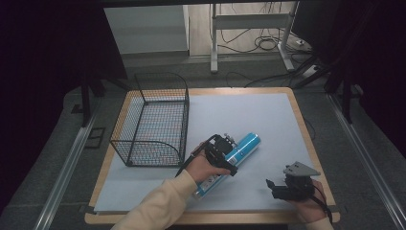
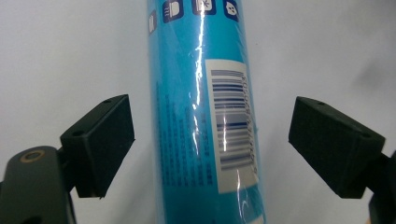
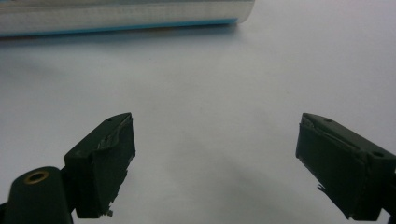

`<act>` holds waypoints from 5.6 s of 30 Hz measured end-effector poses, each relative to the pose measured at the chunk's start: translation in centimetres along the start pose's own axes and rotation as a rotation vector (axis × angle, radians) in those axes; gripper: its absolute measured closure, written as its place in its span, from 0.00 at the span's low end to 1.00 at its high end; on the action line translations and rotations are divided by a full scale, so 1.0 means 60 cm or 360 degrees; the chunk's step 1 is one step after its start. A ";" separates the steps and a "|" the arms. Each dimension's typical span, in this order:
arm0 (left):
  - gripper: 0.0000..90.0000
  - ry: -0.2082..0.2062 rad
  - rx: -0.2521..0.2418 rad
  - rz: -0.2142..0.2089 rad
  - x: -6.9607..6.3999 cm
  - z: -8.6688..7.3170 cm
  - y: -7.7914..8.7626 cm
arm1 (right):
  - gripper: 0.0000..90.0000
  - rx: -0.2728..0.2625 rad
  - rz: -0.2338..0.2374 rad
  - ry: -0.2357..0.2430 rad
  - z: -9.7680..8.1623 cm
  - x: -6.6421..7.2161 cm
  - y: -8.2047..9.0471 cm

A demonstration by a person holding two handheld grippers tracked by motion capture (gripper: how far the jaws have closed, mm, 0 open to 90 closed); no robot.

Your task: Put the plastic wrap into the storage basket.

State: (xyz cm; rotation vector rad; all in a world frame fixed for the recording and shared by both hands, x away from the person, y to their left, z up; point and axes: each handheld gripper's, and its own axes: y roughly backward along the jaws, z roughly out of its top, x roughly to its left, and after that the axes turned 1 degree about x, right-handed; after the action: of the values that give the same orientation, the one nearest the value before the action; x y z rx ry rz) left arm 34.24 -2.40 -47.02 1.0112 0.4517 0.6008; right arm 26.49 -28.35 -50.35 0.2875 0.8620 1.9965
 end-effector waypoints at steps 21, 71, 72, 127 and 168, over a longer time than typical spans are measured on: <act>0.17 0.0018 0.0185 0.0008 0.004 0.021 -0.051 | 0.14 0.0006 -0.0004 -0.0001 0.000 -0.001 0.000; 0.35 -0.0059 0.0298 0.0005 0.021 0.053 0.015 | 0.14 -0.0018 -0.0023 0.0000 0.001 -0.003 0.005; 0.35 -0.0057 0.0295 0.0006 0.022 0.054 0.017 | 0.14 -0.0018 -0.0023 0.0000 0.001 -0.002 0.005; 0.35 -0.0035 0.0126 0.0060 0.051 0.109 0.117 | 0.15 -0.0034 -0.0040 -0.0018 0.002 -0.007 0.007; 0.35 -0.0015 0.0108 0.0148 0.100 0.162 0.164 | 0.15 -0.0038 -0.0048 -0.0025 0.002 -0.010 0.008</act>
State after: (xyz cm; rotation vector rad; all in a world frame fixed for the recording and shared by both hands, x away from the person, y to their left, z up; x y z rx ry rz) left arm 42.18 -0.85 -34.29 1.1039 0.4208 0.6669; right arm 26.57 -28.92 -49.85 0.2748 0.8276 1.9725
